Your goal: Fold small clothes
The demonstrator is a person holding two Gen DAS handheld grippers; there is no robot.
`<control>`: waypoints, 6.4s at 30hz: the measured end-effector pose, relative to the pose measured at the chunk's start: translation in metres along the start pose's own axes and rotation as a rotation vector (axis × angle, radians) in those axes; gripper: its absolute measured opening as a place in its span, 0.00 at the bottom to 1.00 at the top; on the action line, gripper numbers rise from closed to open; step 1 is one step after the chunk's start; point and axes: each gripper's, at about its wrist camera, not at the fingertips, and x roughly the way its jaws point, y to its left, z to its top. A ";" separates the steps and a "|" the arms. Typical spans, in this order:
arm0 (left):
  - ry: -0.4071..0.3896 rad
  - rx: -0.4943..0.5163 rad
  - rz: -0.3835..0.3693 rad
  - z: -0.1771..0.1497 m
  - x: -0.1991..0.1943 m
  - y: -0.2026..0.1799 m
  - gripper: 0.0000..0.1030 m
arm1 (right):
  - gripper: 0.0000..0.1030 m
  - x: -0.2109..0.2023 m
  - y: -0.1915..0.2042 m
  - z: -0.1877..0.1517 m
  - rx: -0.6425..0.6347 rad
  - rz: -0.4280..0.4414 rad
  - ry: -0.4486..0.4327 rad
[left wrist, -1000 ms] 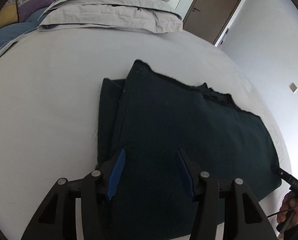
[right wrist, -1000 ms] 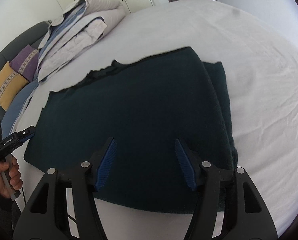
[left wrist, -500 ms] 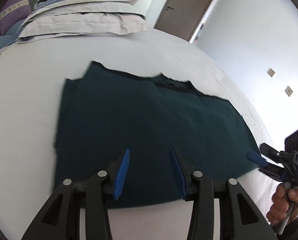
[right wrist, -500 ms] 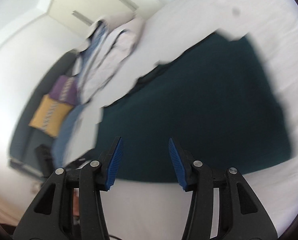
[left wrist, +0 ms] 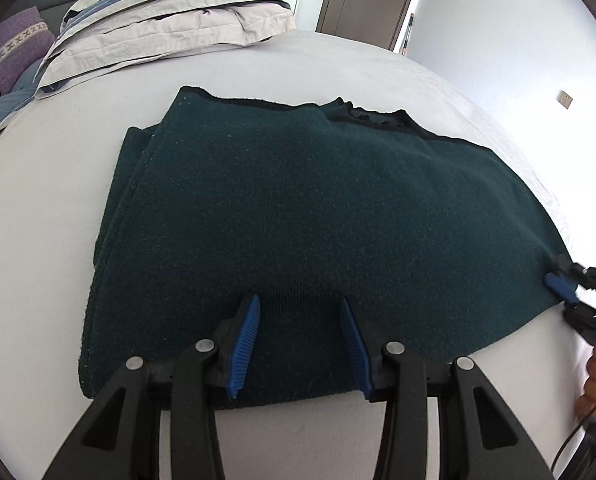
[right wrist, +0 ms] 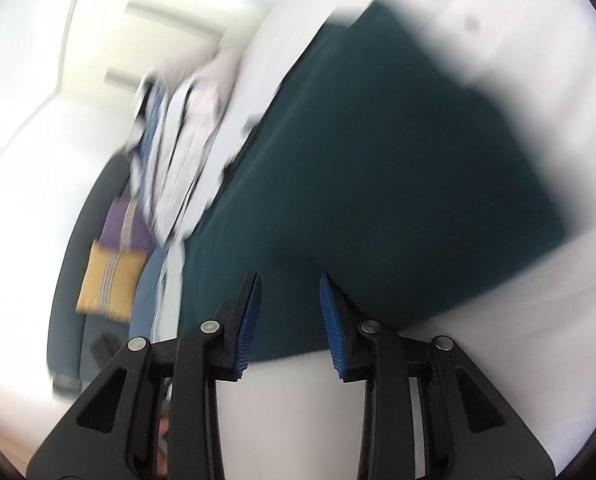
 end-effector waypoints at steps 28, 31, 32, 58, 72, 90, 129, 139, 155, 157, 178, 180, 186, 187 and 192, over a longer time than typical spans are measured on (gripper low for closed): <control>-0.009 0.005 0.000 -0.005 -0.007 0.001 0.45 | 0.29 0.071 0.046 -0.060 -0.062 0.067 0.171; -0.014 -0.007 0.003 -0.006 -0.010 0.009 0.45 | 0.29 0.060 0.031 -0.046 -0.040 0.064 0.143; -0.013 -0.007 0.008 -0.006 -0.012 0.011 0.45 | 0.29 0.055 0.025 -0.042 -0.030 0.066 0.132; -0.071 -0.092 0.001 0.007 -0.047 0.020 0.55 | 0.59 -0.105 -0.043 0.062 0.002 -0.116 -0.101; -0.036 -0.046 -0.019 0.003 -0.023 -0.012 0.57 | 0.33 -0.053 0.034 0.052 -0.353 -0.395 -0.023; -0.016 -0.065 0.005 -0.005 -0.021 0.005 0.57 | 0.04 -0.064 0.025 0.014 -0.454 -0.541 -0.035; 0.007 -0.067 -0.002 -0.013 -0.014 0.026 0.56 | 0.35 -0.013 0.003 0.035 -0.155 -0.053 0.027; -0.016 -0.083 0.011 -0.012 -0.021 0.020 0.57 | 0.47 -0.101 -0.030 0.070 -0.040 -0.115 -0.217; -0.029 -0.084 -0.017 -0.002 -0.031 0.012 0.59 | 0.65 -0.034 0.023 0.047 -0.154 -0.148 -0.125; -0.031 -0.095 -0.027 -0.002 -0.032 0.014 0.59 | 0.67 -0.049 0.009 0.061 -0.092 -0.139 -0.168; 0.007 -0.073 -0.126 0.013 -0.015 -0.006 0.59 | 0.40 0.035 -0.008 0.092 0.006 -0.112 0.178; 0.015 -0.081 -0.128 0.013 -0.011 -0.005 0.59 | 0.30 0.042 -0.011 0.095 0.024 -0.118 0.197; 0.023 -0.110 -0.152 0.015 -0.006 -0.003 0.59 | 0.16 0.046 0.000 0.091 -0.034 -0.182 0.180; 0.024 -0.117 -0.160 0.016 -0.005 -0.001 0.59 | 0.15 0.043 0.006 0.089 -0.058 -0.208 0.170; 0.016 -0.157 -0.202 0.022 -0.007 0.007 0.59 | 0.12 0.040 0.077 0.077 -0.323 -0.400 0.125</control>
